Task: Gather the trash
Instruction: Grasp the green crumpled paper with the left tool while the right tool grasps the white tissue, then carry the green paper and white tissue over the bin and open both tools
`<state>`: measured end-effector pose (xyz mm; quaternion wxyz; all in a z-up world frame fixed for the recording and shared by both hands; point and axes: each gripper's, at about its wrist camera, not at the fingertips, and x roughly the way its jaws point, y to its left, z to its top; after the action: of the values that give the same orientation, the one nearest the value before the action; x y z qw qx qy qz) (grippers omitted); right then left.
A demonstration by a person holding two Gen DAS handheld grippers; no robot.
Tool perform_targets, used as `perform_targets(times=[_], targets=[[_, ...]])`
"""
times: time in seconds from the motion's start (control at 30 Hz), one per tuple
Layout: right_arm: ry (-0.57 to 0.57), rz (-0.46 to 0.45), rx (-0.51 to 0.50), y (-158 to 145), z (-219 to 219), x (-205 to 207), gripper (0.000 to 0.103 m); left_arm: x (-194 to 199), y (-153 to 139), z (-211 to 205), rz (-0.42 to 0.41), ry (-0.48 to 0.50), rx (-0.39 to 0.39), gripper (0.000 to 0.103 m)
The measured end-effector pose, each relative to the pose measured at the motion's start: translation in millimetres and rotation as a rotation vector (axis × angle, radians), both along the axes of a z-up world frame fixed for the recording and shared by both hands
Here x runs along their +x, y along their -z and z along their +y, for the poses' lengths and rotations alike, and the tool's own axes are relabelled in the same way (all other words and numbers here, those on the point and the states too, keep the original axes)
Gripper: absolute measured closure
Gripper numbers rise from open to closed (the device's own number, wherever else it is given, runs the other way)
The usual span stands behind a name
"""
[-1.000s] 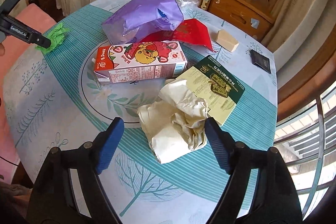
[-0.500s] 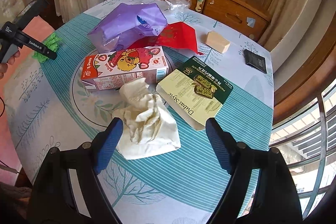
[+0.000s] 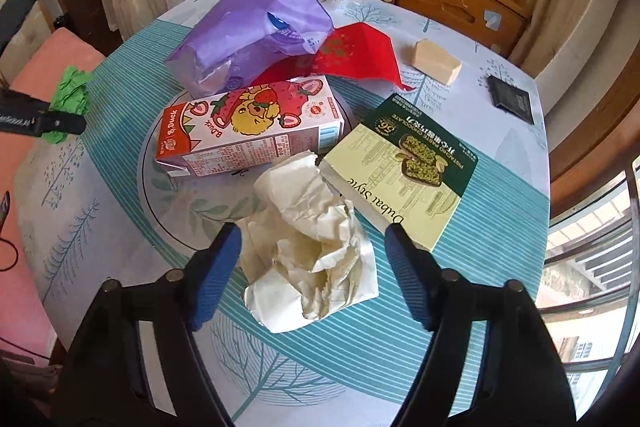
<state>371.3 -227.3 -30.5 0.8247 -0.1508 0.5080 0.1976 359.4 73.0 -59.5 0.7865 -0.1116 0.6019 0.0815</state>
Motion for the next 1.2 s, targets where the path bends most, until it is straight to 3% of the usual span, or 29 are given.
perform_targets(times=[0.03, 0.2, 0.47, 0.8, 1.0, 1.2], targets=[[0.023, 0.006, -0.008, 1.6, -2.0, 1.2, 0.058, -4.0, -2.5, -3.1, -0.008, -0.002, -0.009, 0.060], [0.083, -0.008, 0.033, -10.3, -8.8, -5.1, 0.079, -31.5, -26.0, -26.3, -0.043, 0.006, -0.041, 0.060], [0.156, -0.013, 0.142, -53.7, -2.2, -52.8, 0.080, -87.4, -57.4, -44.0, -0.084, 0.074, -0.039, 0.060], [0.200, -0.069, 0.206, -103.9, 34.9, -164.2, 0.080, -186.3, -105.7, -26.3, -0.185, 0.159, -0.045, 0.060], [0.224, -0.065, 0.230, -111.5, 71.9, -238.5, 0.080, -262.6, -119.8, -6.0, -0.217, 0.201, -0.069, 0.060], [0.216, -0.064, 0.217, -106.3, 110.5, -320.9, 0.080, -331.8, -105.6, 10.9, -0.200, 0.240, -0.097, 0.060]])
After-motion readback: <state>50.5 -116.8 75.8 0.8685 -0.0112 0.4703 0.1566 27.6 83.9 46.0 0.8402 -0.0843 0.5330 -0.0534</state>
